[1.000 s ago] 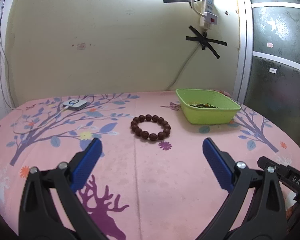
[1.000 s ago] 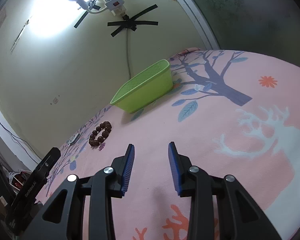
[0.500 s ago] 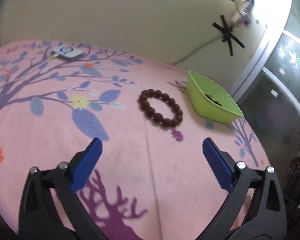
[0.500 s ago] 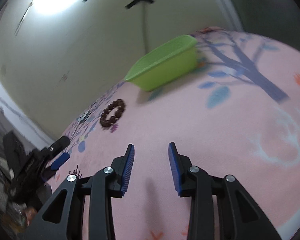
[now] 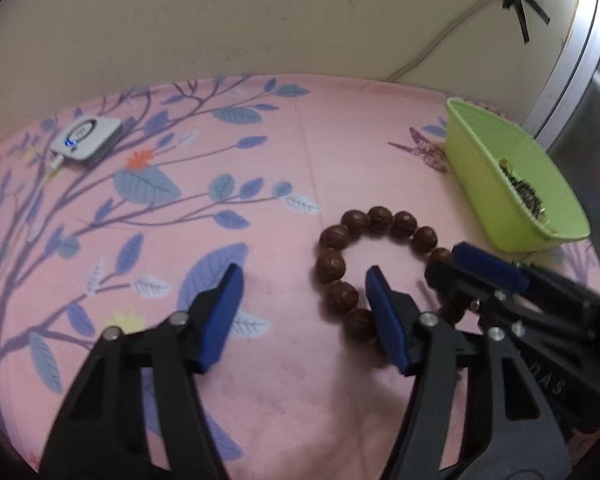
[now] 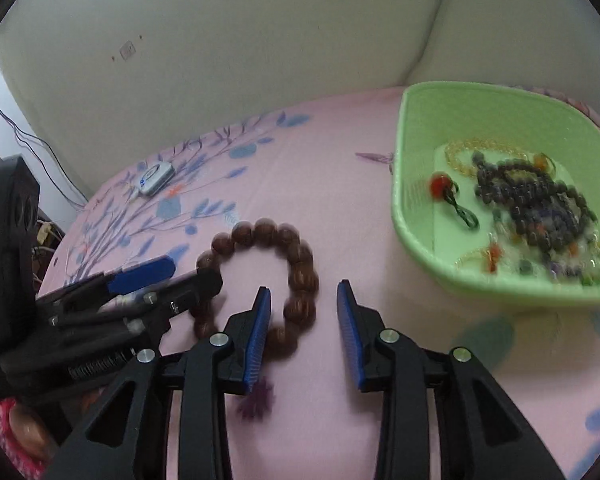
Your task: Organize jewelry
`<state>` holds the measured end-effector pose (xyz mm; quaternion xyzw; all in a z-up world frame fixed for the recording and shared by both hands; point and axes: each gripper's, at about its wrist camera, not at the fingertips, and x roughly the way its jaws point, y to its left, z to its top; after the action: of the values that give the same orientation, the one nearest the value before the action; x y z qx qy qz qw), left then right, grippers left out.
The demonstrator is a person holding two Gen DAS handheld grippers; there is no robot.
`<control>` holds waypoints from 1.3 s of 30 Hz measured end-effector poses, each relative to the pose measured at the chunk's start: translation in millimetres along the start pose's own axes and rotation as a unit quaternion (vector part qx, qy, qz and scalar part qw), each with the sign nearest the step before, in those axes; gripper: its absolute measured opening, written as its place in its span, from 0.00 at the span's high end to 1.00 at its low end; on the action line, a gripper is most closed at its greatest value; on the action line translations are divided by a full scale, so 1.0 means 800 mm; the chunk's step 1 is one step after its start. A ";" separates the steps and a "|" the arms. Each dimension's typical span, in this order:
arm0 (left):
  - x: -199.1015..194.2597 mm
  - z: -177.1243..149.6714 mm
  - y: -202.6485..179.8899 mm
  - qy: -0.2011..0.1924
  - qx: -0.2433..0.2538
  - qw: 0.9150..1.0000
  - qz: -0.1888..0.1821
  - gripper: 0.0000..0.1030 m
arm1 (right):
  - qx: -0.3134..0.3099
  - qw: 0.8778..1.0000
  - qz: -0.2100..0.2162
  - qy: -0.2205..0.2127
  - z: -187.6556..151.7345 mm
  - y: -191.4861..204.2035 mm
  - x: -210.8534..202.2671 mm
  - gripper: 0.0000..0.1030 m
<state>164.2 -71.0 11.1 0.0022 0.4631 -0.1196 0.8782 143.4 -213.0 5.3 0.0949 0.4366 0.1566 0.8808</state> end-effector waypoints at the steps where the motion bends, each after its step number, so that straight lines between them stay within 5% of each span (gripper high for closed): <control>1: -0.002 -0.001 -0.002 -0.003 0.004 1.000 -0.005 0.76 | 0.002 1.000 0.010 0.007 0.002 -0.003 0.003 1.00; 4: -0.006 -0.006 -0.007 -0.004 0.009 1.000 -0.010 0.83 | 0.023 0.999 0.043 -0.003 -0.005 -0.011 -0.004 1.00; 8: -0.034 -0.010 -0.022 -0.009 -0.001 0.998 -0.068 0.86 | 0.039 0.994 0.083 -0.055 -0.009 -0.014 -0.058 1.00; 15: -0.091 0.057 -0.126 -0.092 0.068 0.988 -0.104 0.86 | 0.051 0.985 0.056 -0.157 0.015 -0.065 -0.148 1.00; 17: -0.078 0.083 -0.156 -0.113 0.072 0.985 -0.108 0.69 | 0.083 0.978 0.044 -0.186 0.033 -0.104 -0.149 1.00; 18: -0.069 0.092 -0.166 -0.119 0.073 0.985 -0.102 0.40 | 0.094 0.976 0.041 -0.193 0.037 -0.121 -0.149 1.00; 19: -0.059 0.097 -0.172 -0.126 0.070 0.986 -0.081 0.32 | 0.120 0.973 0.005 -0.198 0.046 -0.146 -0.142 0.96; 20: -0.051 0.101 -0.174 -0.134 0.063 0.988 -0.048 0.32 | 0.141 0.969 -0.017 -0.200 0.046 -0.163 -0.143 0.80; 22: -0.053 0.099 -0.168 -0.139 0.054 0.988 -0.040 0.32 | 0.180 0.958 -0.009 -0.224 0.032 -0.190 -0.154 0.75; 26: -0.080 0.065 -0.139 -0.176 0.033 0.984 -0.022 0.32 | 0.191 0.947 -0.005 -0.256 -0.013 -0.194 -0.179 0.74; 35: -0.078 -0.052 -0.114 -0.100 0.053 0.993 0.037 0.32 | 0.199 0.953 0.003 -0.228 -0.116 -0.116 -0.178 0.74; 39: -0.084 -0.091 -0.102 -0.098 0.055 0.991 0.074 0.21 | 0.174 0.961 0.006 -0.212 -0.144 -0.070 -0.169 0.74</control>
<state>51.0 -127.6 33.0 0.0732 0.3660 -0.0788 0.9244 -15.0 -310.7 19.2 0.2807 0.2593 0.0596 0.9222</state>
